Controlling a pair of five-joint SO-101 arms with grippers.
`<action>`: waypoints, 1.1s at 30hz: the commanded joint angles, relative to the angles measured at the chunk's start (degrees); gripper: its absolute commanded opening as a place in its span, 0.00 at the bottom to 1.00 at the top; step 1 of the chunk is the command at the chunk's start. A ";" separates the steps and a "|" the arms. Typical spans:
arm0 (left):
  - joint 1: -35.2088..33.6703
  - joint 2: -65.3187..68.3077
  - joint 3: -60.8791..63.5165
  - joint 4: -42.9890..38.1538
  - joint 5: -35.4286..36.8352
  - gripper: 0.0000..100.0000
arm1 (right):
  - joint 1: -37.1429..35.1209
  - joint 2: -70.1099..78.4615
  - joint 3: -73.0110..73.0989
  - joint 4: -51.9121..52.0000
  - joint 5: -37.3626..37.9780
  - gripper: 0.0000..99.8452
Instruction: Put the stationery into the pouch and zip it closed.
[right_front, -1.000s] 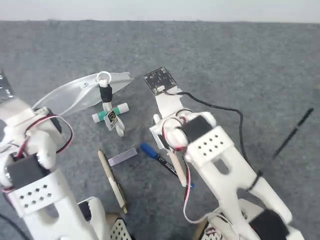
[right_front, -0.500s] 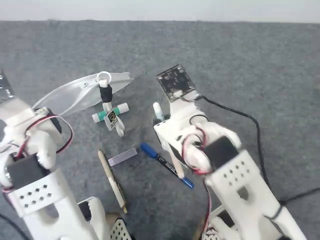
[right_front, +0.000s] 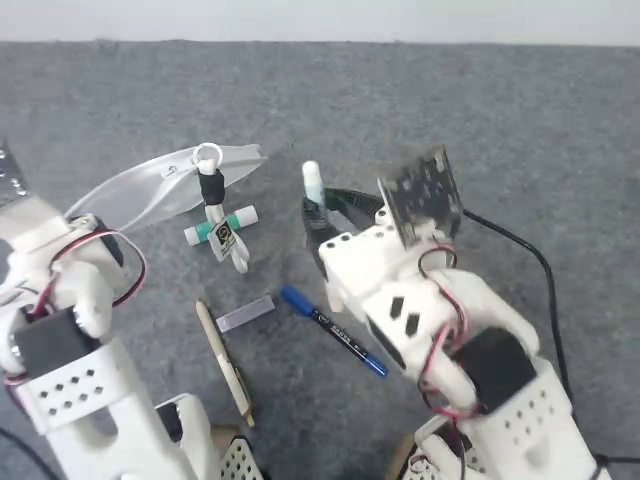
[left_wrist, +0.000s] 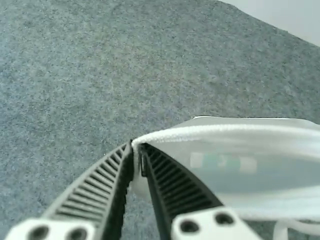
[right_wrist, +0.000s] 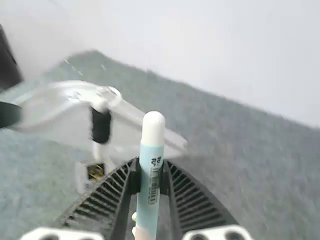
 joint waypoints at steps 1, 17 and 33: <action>-0.26 0.35 -1.27 -0.79 0.88 0.01 | -4.18 -4.18 -0.53 -4.00 0.00 0.01; -0.18 0.35 -1.27 -0.88 0.88 0.01 | -10.07 -5.32 -0.53 -23.08 6.68 0.01; 2.11 0.35 -1.27 -0.70 0.88 0.01 | -14.81 -3.56 -0.53 -33.54 7.12 0.01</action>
